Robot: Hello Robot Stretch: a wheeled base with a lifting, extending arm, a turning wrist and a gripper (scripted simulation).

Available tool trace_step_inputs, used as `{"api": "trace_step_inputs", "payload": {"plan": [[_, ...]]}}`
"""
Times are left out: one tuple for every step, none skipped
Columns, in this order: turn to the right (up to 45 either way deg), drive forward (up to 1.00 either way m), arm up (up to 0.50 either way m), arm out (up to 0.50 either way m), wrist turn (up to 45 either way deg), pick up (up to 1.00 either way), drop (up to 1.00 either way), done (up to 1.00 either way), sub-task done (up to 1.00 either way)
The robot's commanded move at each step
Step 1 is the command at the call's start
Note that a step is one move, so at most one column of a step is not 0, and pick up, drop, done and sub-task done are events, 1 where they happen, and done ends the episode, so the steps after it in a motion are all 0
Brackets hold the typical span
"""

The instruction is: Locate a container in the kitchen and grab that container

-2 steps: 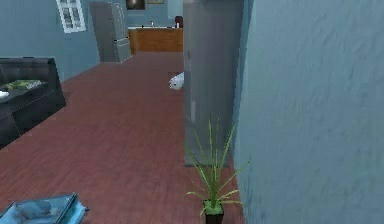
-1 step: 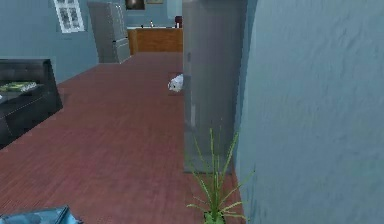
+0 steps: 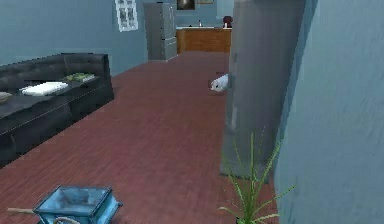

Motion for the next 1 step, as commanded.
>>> {"api": "trace_step_inputs", "payload": {"plan": [[0.0, 1.0, 0.0, 0.0, 0.0, 0.0, 0.0, 0.0, 0.0]]}}
